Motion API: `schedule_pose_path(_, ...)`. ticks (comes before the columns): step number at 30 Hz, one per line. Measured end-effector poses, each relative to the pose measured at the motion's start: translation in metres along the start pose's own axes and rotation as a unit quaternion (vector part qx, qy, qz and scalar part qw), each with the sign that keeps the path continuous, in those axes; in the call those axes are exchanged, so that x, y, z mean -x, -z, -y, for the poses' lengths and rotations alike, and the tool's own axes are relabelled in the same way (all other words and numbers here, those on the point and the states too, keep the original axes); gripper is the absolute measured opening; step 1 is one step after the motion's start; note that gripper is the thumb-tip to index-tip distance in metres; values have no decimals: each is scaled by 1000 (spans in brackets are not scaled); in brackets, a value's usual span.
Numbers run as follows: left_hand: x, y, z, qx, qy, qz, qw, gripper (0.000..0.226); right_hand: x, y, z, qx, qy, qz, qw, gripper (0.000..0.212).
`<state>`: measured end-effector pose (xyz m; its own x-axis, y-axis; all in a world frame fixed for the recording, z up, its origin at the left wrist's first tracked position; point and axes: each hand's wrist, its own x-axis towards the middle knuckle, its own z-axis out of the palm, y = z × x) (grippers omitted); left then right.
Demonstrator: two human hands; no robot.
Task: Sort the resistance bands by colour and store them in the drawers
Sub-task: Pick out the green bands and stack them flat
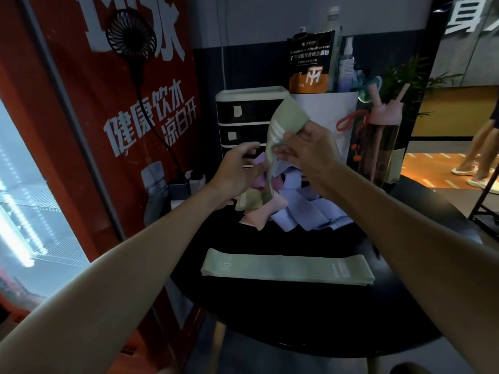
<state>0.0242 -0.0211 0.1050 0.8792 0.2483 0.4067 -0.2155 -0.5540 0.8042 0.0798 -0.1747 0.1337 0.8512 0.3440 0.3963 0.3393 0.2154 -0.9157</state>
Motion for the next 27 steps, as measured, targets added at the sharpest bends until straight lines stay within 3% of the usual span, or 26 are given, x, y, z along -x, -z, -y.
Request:
schedule_pose_path(6,-5,-6,3,39,-44,-1,998,21,-4,11,7,-39,26,-21,999,13)
schedule_pose_path(12,-1,0,20,-50,-12,32,998,11,-3,31,14,-127,18,-81,988,13)
schedule_pose_path(18,15,27,28,-36,27,81,996,20,13,45,-6,-64,-30,-136,988,7)
schedule_pose_path(22,30,47,33,-27,77,138,987,12,30,59,-28,-39,-45,-178,982,7)
schedule_pose_path(27,52,60,40,-60,87,152,983,12,58,75,-49,78,-39,-167,982,4)
